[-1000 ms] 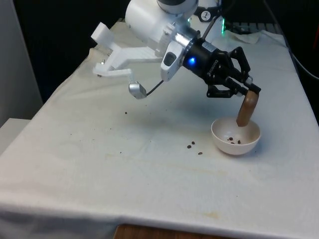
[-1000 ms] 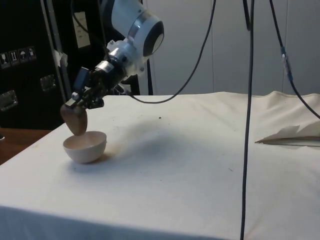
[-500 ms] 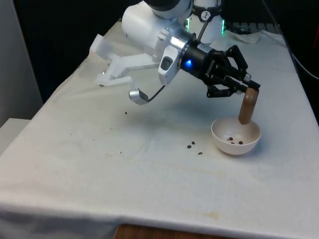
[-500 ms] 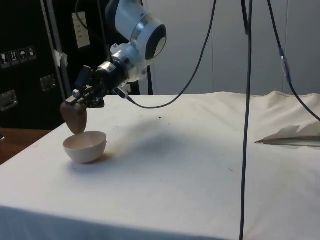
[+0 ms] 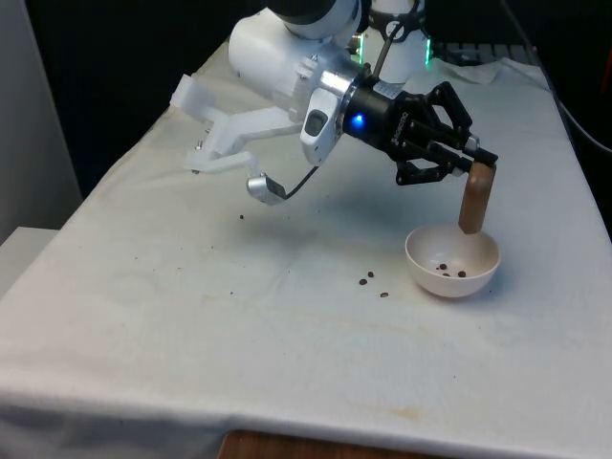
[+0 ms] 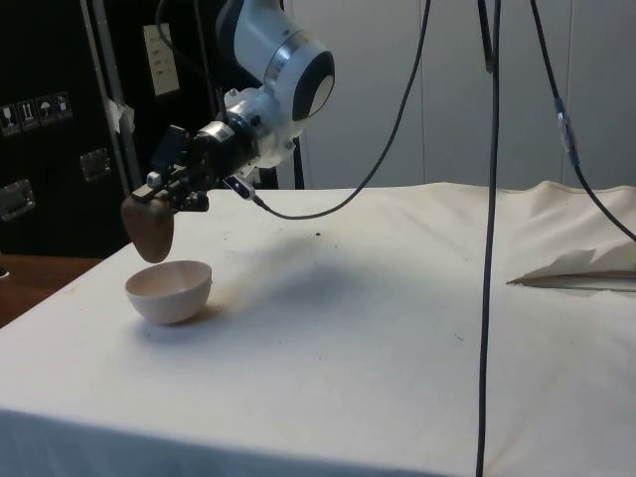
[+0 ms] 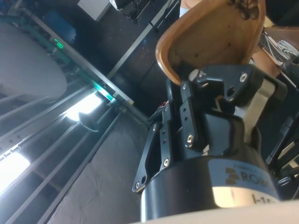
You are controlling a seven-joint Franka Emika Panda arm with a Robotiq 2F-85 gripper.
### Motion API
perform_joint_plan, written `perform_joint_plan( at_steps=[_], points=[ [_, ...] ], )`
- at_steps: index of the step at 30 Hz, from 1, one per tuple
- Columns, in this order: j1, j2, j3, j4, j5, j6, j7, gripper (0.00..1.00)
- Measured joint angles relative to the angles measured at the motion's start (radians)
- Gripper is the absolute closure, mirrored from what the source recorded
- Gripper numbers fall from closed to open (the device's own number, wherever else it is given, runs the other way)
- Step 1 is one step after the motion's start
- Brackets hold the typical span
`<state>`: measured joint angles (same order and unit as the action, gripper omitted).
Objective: Pour the coffee beans from the cup into the bowl.
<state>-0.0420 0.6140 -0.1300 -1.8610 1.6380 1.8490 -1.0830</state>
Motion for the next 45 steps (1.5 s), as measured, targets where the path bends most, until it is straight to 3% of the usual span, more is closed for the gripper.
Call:
perform_joint_plan(
  at_steps=[34, 45],
  points=[
    [-0.001, 0.001, 0.000, 0.000, 0.001, -0.013, -0.005, 0.97],
    [-0.001, 0.005, -0.012, 0.000, 0.025, -0.072, -0.005, 0.97]
  ],
)
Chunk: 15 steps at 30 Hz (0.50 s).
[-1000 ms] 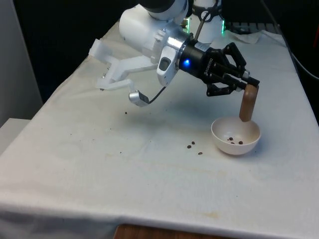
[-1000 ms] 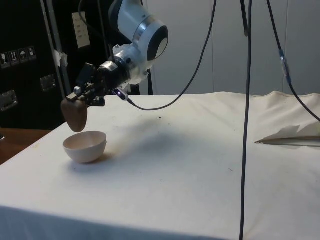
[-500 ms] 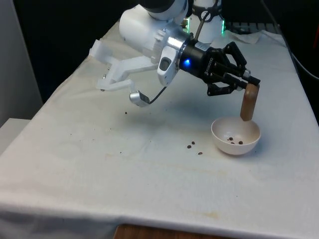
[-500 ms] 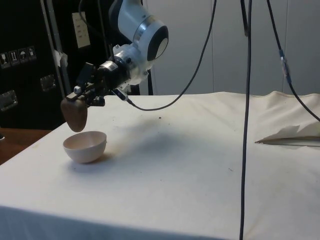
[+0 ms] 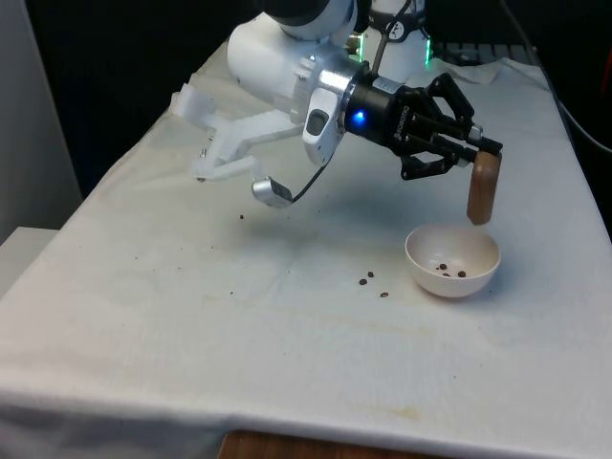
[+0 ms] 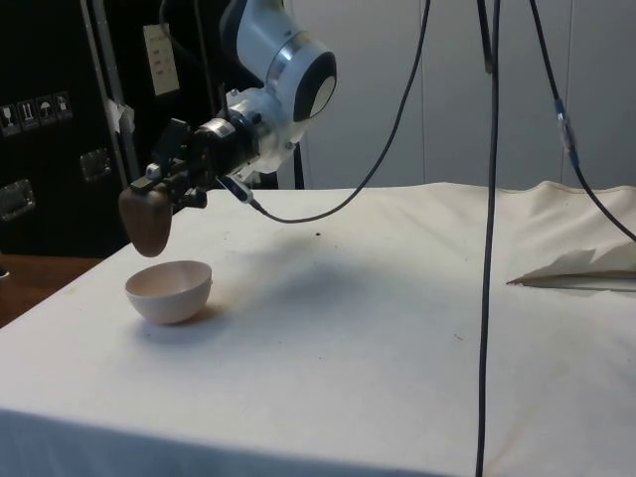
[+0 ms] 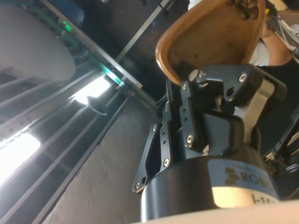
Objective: Pour the coffee beans from the cup into the bowl.
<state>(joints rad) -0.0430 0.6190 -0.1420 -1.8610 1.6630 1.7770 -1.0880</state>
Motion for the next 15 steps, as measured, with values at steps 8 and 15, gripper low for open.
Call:
perform_joint_plan(
  at_steps=[8, 15],
  points=[
    [-0.001, 0.004, -0.010, -0.001, 0.024, -0.045, 0.000, 0.97],
    [-0.002, 0.009, -0.020, -0.001, 0.040, -0.073, 0.000, 0.97]
  ],
)
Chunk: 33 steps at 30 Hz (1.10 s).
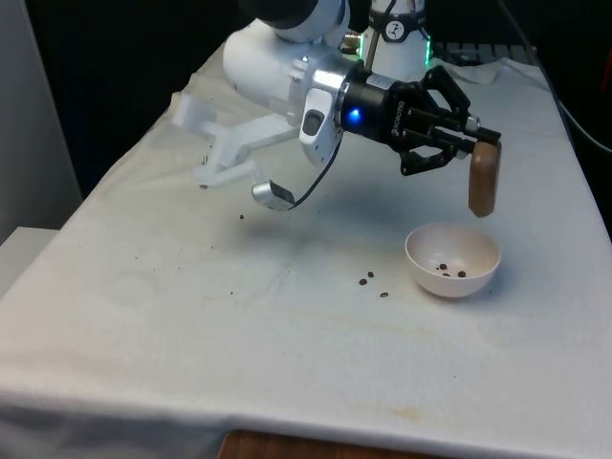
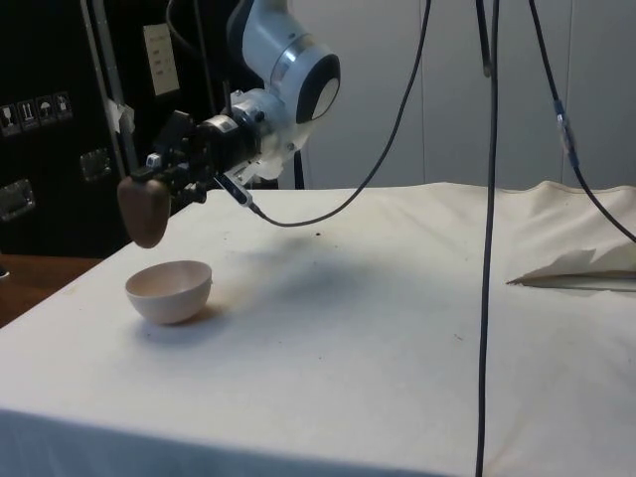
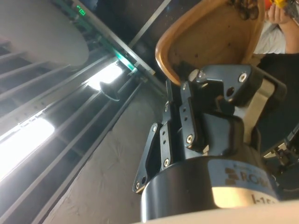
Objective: Pour the coffee beans from the cup into the bowl.
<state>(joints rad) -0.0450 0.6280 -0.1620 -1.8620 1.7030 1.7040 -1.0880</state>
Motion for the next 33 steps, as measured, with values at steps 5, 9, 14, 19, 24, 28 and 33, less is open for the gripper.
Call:
perform_joint_plan(
  at_steps=[5, 9, 14, 19, 24, 28, 33],
  points=[
    [0.000, 0.005, -0.007, 0.000, 0.023, -0.027, 0.000, 0.97],
    [-0.001, 0.007, -0.010, 0.000, 0.033, -0.040, 0.000, 0.97],
    [-0.002, 0.012, -0.018, 0.001, 0.045, -0.068, 0.000, 0.97],
    [-0.002, 0.013, -0.019, 0.002, 0.045, -0.068, 0.000, 0.97],
    [0.001, 0.013, -0.019, 0.005, 0.040, -0.051, 0.003, 0.97],
    [0.004, 0.013, -0.019, 0.009, 0.033, -0.039, 0.008, 0.97],
    [0.007, 0.012, -0.020, 0.016, 0.021, -0.022, 0.015, 0.97]
  ],
)
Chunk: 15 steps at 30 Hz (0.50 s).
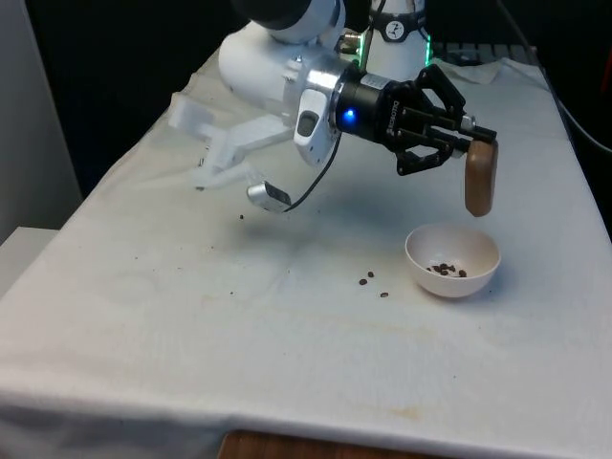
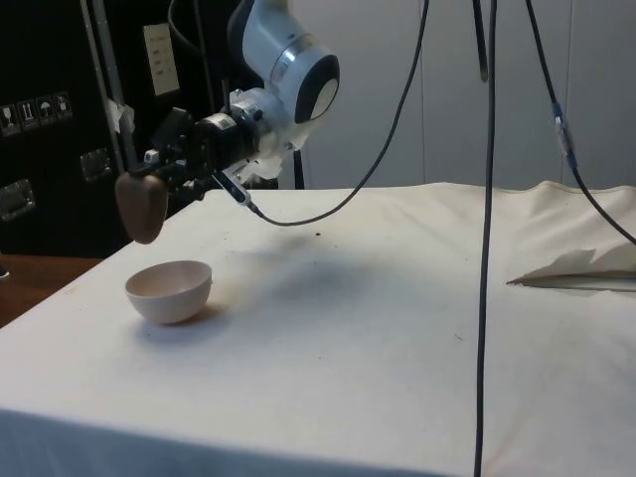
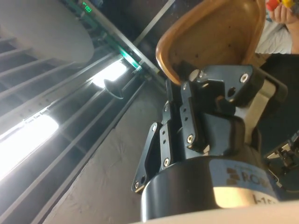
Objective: Pour the coffee beans from the cup into the bowl.
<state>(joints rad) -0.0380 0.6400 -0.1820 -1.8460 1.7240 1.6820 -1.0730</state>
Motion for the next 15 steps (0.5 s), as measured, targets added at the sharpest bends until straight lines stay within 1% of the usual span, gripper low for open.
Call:
perform_joint_plan(
  at_steps=[5, 15],
  points=[
    [0.004, -0.011, 0.000, 0.001, -0.010, 0.016, 0.006, 0.97],
    [0.008, -0.029, 0.000, 0.000, -0.028, 0.038, 0.012, 0.97]
  ],
)
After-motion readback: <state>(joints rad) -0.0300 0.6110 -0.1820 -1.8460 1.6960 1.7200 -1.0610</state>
